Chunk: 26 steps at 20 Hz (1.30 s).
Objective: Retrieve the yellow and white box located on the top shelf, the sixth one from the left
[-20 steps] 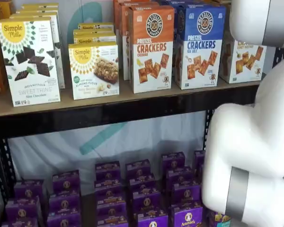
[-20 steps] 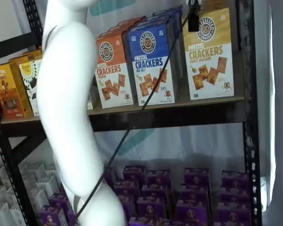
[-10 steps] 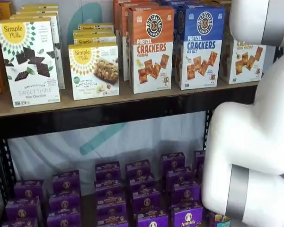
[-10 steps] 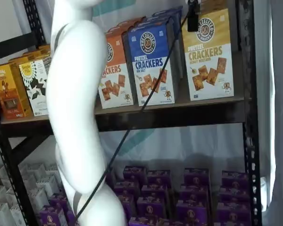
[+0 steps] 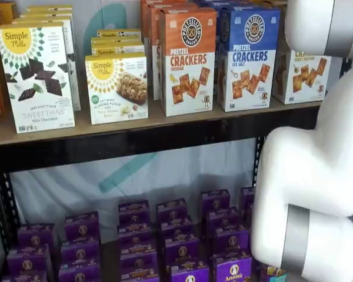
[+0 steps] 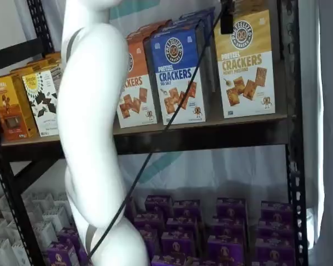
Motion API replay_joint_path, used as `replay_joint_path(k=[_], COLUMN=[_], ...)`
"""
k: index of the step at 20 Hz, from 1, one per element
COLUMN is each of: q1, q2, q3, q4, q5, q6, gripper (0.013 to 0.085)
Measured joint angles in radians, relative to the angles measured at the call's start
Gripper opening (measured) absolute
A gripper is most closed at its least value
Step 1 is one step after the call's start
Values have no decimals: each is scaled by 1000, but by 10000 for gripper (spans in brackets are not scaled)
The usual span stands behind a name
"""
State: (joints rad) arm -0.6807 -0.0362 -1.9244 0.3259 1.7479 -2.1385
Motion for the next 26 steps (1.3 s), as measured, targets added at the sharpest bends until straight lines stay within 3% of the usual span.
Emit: replay_joint_path(k=[6,12,26], q1=[18,21,35], q2=[-7,2,23], q3=[29,19,-16], q4=[-53,-54,-105], q5=[-26,-3,39], q6=[-11,-4,-3], gripper=[850,850,850])
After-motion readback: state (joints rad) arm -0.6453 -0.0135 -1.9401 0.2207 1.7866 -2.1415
